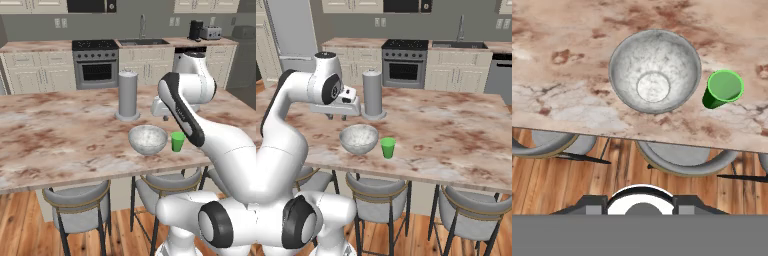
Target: Place the cup inside the bowl on the dining table and move the bowl to any counter.
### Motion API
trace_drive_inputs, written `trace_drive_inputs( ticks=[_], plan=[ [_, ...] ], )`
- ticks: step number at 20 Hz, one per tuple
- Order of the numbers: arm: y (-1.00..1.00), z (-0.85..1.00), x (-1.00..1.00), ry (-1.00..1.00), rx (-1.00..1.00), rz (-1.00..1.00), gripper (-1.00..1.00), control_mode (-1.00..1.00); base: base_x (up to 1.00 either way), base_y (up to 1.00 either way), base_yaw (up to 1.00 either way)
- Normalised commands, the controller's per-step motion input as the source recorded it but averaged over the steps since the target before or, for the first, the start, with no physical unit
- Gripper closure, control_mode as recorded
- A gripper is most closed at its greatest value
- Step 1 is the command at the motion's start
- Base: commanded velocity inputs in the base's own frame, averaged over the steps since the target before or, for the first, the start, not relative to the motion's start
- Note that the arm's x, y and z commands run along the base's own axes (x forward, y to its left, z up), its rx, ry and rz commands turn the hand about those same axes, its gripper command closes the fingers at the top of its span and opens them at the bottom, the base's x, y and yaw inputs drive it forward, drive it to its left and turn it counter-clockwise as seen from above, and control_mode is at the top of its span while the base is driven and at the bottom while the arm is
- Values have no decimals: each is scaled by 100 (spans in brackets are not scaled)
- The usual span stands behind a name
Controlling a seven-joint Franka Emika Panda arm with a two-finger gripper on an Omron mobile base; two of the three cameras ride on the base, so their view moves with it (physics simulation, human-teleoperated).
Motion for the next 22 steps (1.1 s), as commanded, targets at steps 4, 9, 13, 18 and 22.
trace_drive_inputs(
  ticks=[4,9,13,18,22],
  plan=[
    [0,0,0,3,0,0,-100,-100,0,0,0],
    [0,-8,0,4,0,0,-100,-100,0,0,0],
    [-3,-13,0,4,0,-2,-100,-100,0,0,0],
    [-7,-21,0,0,0,-3,-100,-100,0,0,0],
    [-13,-15,0,0,0,-2,-100,-100,0,0,0]
  ],
)
